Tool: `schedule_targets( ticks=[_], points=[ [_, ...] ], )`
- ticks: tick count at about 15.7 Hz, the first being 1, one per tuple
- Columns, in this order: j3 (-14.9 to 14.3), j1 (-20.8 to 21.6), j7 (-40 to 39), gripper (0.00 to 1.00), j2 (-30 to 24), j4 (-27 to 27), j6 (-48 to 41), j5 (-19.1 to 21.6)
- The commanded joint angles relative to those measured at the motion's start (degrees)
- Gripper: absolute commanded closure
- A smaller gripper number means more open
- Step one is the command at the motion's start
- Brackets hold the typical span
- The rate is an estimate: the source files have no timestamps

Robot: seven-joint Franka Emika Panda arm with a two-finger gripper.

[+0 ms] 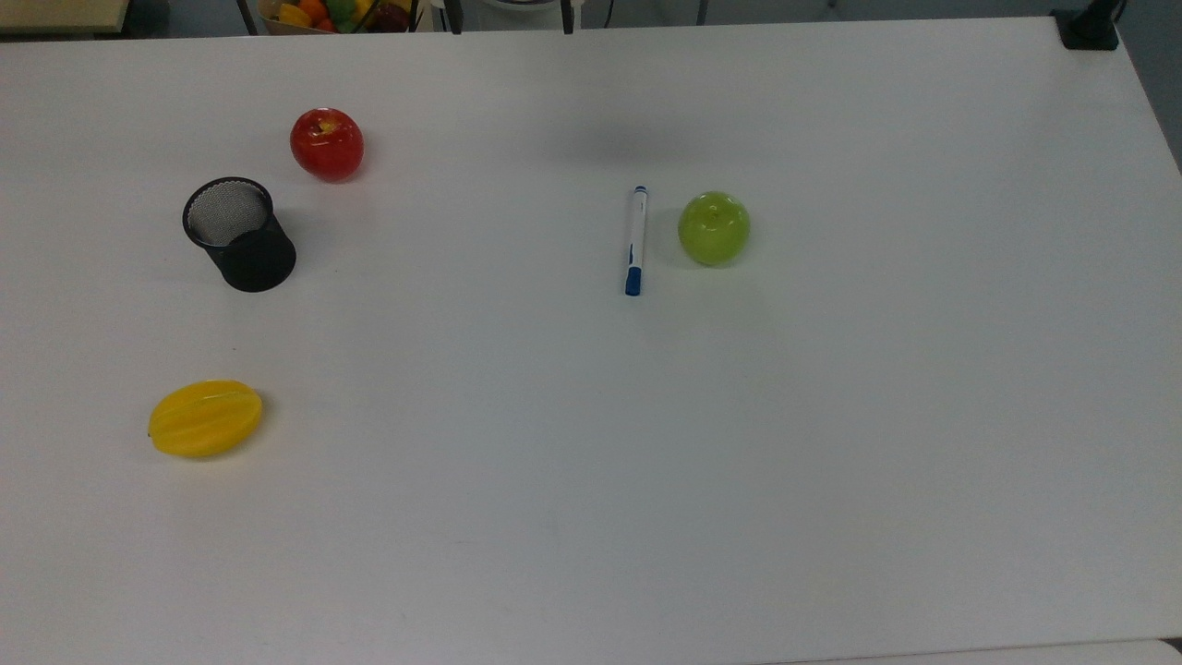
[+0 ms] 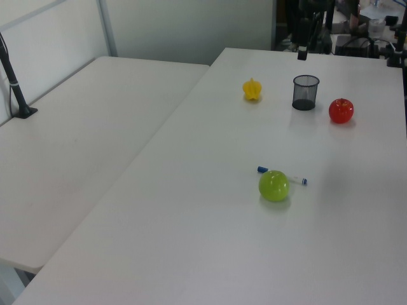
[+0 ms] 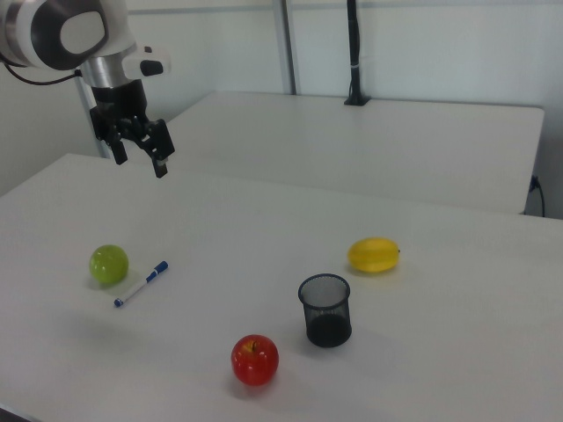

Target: Take marker pen

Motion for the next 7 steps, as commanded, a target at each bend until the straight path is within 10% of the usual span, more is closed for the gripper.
schedule_targets(
  ticks=[1,7],
  points=[
    [-3.9,2.5,-7.3,0.0,-0.7,0.0,1.8,0.7],
    [-4.0,2.5,-7.3,0.0,-0.6,-0.2,4.2,0.3]
  ],
)
